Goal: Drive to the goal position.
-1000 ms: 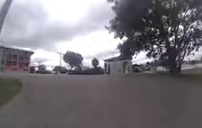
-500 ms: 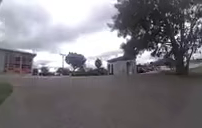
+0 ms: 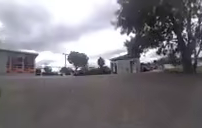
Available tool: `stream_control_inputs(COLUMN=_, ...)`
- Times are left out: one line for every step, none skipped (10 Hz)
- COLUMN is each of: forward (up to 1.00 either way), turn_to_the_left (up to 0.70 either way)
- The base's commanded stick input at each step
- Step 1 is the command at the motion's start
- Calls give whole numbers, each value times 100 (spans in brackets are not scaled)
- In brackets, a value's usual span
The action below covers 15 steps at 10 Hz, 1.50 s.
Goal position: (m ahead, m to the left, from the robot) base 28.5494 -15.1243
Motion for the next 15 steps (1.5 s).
stream_control_inputs(forward=100, turn_to_the_left=-27)
stream_control_inputs(forward=100, turn_to_the_left=-27)
stream_control_inputs(forward=100, turn_to_the_left=-27)
stream_control_inputs(forward=100, turn_to_the_left=-27)
stream_control_inputs(forward=100, turn_to_the_left=-27)
stream_control_inputs(forward=100, turn_to_the_left=-27)
stream_control_inputs(forward=100, turn_to_the_left=-27)
stream_control_inputs(forward=100, turn_to_the_left=-27)
stream_control_inputs(forward=100, turn_to_the_left=-27)
stream_control_inputs(forward=100, turn_to_the_left=-27)
stream_control_inputs(forward=100, turn_to_the_left=-27)
stream_control_inputs(forward=100, turn_to_the_left=-27)
stream_control_inputs(forward=100, turn_to_the_left=-27)
stream_control_inputs(forward=100, turn_to_the_left=-27)
stream_control_inputs(forward=100, turn_to_the_left=-27)
